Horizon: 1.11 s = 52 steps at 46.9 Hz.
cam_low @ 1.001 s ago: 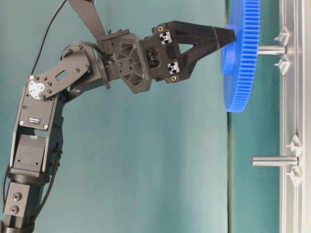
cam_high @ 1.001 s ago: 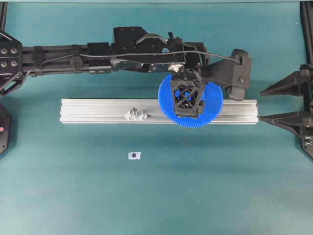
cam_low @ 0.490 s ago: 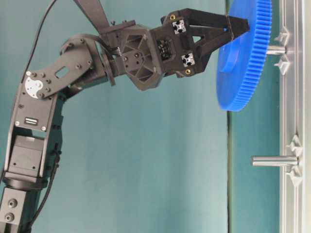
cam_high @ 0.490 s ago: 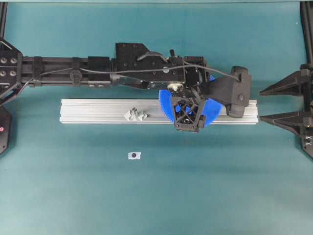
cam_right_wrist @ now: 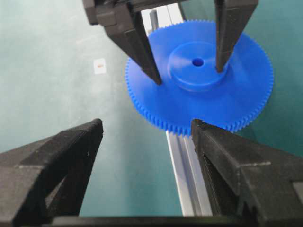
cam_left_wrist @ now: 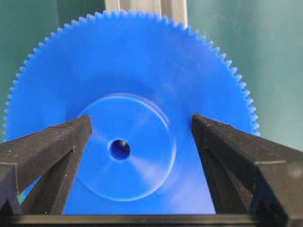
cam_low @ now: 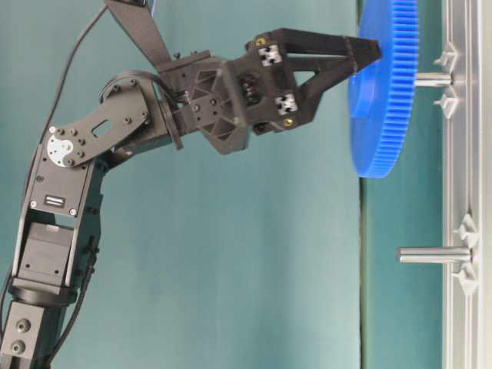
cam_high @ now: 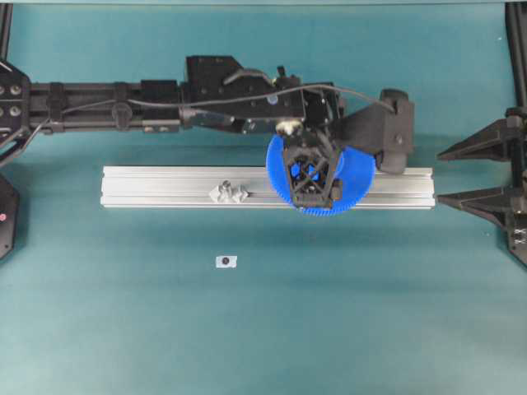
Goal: Insert the large gear onto the shaft.
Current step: 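Push the gear onto the shaft and open the left gripper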
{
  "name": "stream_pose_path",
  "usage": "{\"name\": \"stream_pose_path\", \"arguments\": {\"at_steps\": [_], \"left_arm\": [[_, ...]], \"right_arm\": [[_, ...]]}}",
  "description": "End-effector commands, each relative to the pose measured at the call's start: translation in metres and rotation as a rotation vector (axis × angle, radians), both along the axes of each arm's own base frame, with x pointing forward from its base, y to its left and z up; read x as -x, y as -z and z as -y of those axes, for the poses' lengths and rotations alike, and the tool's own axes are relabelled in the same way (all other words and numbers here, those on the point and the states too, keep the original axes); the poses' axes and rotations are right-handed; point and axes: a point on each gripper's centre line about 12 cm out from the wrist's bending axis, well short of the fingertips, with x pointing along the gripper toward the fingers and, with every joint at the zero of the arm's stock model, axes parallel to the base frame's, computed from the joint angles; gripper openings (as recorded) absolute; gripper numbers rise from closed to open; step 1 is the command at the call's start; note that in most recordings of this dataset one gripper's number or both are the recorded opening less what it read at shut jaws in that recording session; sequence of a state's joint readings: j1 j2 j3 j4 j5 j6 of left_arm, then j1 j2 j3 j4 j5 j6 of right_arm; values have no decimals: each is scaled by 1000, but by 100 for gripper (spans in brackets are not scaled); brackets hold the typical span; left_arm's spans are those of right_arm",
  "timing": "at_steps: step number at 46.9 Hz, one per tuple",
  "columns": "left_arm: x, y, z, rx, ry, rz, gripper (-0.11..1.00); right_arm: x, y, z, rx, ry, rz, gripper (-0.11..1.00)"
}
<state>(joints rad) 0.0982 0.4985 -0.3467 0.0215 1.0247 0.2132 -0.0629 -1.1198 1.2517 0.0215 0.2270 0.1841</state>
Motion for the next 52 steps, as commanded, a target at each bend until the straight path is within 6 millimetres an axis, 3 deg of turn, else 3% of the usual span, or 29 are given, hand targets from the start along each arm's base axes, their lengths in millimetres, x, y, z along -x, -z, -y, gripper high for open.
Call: {"name": "stream_pose_path", "arguments": {"at_steps": [1,9,24,34,39,44,52], "left_arm": [[0,-27,7,-6,11,58,94],[-5,-41,19,-3,22,97,94],[-11,-62,16,-8,20,158,94],[-3,-81,-2,-23,2,186,87],[5,-85,-12,-43,13,181,77],[12,-70,-15,-59,52,135,61],[10,-56,-9,-72,86,142,23]], "right_arm": [[-2,-4,0,-10,5,10,82],[-2,-4,0,-10,5,10,82],[-2,-4,0,-10,5,10,82],[-2,-5,0,-9,5,11,82],[-2,-5,0,-9,5,13,82],[-2,-4,0,-8,5,11,82],[-2,-5,0,-8,5,14,82]]}}
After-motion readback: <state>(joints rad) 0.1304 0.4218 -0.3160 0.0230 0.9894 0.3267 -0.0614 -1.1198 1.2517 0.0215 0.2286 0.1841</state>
